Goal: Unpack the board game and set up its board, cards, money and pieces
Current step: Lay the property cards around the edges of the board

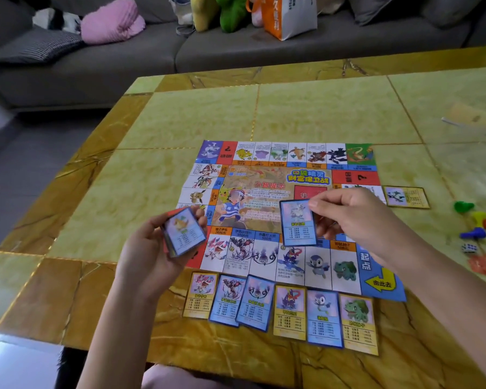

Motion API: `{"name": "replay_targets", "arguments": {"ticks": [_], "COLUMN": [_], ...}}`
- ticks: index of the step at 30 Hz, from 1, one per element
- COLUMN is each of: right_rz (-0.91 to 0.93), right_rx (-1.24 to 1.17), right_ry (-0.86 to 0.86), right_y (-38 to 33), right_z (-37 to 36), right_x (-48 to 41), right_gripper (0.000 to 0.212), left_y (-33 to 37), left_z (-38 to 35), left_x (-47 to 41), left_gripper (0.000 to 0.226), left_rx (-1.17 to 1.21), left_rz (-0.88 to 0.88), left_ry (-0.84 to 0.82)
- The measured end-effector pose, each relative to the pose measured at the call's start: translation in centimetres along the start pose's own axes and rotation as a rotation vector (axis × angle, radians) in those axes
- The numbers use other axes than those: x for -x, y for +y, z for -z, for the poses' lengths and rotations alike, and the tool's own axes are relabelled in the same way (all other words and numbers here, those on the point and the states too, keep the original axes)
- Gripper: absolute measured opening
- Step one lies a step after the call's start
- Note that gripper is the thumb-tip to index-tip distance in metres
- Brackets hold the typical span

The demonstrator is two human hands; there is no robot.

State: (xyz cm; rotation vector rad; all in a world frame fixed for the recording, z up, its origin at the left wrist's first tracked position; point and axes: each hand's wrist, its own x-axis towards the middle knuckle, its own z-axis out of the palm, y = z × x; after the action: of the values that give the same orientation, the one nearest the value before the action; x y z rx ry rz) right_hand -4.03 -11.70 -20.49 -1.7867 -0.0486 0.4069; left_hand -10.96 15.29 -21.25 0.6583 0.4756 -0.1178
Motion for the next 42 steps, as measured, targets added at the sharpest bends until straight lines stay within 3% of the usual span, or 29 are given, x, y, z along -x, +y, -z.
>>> {"name": "replay_targets", "arguments": {"ticks": [3, 9, 12, 19, 22, 27, 42], "right_rz": [0.004, -0.010, 0.006, 0.082, 0.136, 0.145, 0.158], "right_rx": [0.022, 0.090, 0.185, 0.331, 0.456, 0.583, 0.610], "right_ry": [-0.016, -0.091, -0.185, -0.494, -0.652, -0.765, -0.873], "right_y": [0.1, 0.3, 0.6, 0.2, 0.1, 0.4, 0.8], "right_z": [-0.7, -2.3, -3.1, -4.6, -5.0, -5.3, -4.8], "right_x": [-0.5, -1.1, -1.0, 0.3, 1.1, 1.6, 1.4], "right_gripper": [0.016, 0.016, 0.017, 0.015, 0.013, 0.011, 0.013], "left_y": [0.7, 0.6, 0.1, -0.5, -0.9, -1.0, -0.9], "left_z": [1.1, 1.4, 1.2, 1.1, 1.1, 1.1, 1.5], "left_x": [-0.3, -0.4, -0.7, 0.5, 0.5, 0.3, 0.3], "left_gripper": [0.075, 0.074, 0.036, 0.036, 0.038, 0.040, 0.042], "left_rx": [0.010, -0.050, -0.204, -0.581, -0.595, -0.613, -0.601], "left_rz": [-0.047, -0.008, 0.012, 0.255, 0.299, 0.322, 0.324], "left_ry": [0.034, 0.039, 0.075, -0.023, -0.062, -0.087, -0.127]}}
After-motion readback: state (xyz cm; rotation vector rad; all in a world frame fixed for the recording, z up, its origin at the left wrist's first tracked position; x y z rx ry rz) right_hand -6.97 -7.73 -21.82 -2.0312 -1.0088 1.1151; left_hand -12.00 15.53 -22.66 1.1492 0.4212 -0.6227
